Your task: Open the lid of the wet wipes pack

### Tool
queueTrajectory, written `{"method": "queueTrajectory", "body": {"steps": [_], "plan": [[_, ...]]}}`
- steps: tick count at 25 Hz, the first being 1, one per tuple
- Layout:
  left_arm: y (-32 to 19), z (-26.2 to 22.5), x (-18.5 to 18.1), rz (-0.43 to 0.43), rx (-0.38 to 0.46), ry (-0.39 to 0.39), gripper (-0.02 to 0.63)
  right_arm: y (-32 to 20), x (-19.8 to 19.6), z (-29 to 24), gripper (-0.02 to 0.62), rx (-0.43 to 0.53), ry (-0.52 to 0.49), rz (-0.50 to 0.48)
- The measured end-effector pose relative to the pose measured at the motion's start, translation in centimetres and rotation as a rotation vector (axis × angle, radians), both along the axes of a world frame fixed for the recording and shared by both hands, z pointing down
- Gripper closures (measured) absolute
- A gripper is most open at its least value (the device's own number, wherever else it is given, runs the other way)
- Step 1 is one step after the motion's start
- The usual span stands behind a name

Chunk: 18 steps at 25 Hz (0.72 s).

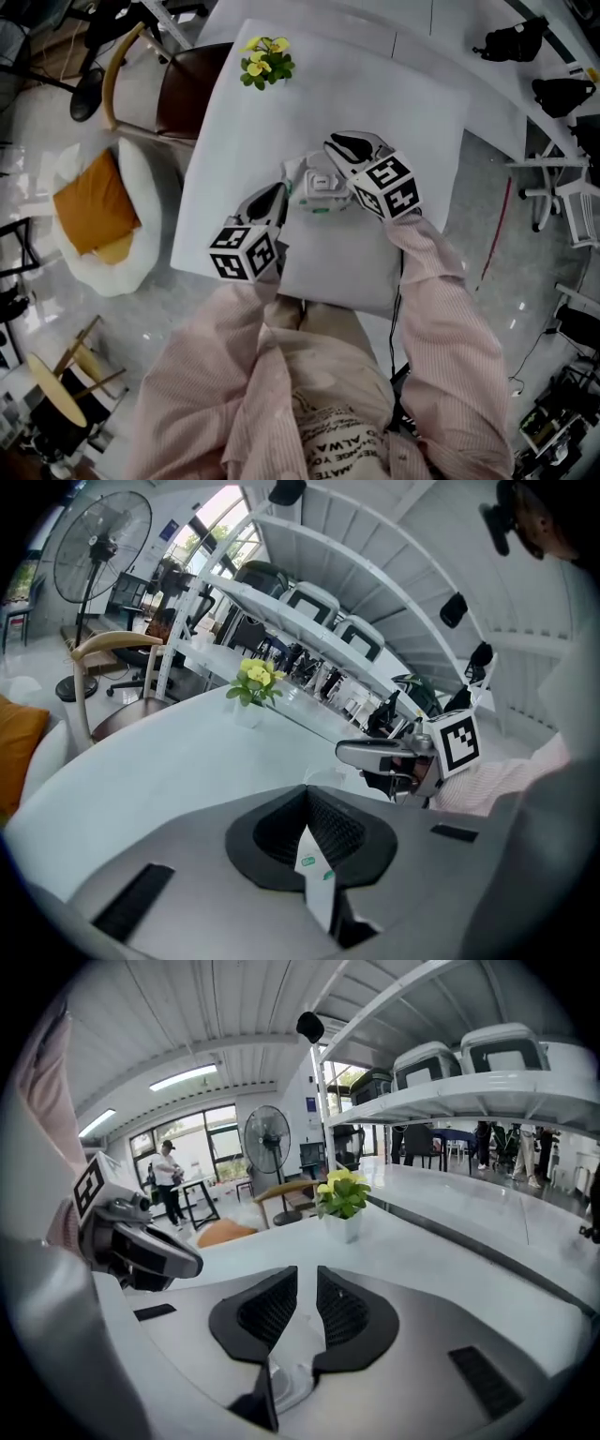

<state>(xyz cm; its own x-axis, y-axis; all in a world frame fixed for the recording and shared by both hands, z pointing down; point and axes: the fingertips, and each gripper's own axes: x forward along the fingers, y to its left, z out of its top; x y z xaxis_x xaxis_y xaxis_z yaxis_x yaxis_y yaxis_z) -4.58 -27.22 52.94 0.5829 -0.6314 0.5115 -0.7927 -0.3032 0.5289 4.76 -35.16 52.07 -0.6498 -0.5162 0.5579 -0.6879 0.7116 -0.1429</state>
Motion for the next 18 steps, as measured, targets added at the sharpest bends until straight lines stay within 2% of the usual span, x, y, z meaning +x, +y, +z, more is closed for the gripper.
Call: {"method": "queueTrajectory", "body": {"steps": [5, 18], "plan": [[0.3, -2.0, 0.0, 0.029, 0.052, -0.008, 0.606, 1.2, 0.8, -2.8, 0.585, 0.027, -0.084, 0.096], [2.4, -10.5, 1.1, 0.146, 0.310, -0.025, 0.606, 7.2, 4.5, -10.8, 0.595, 0.138, -0.268, 0.322]]}}
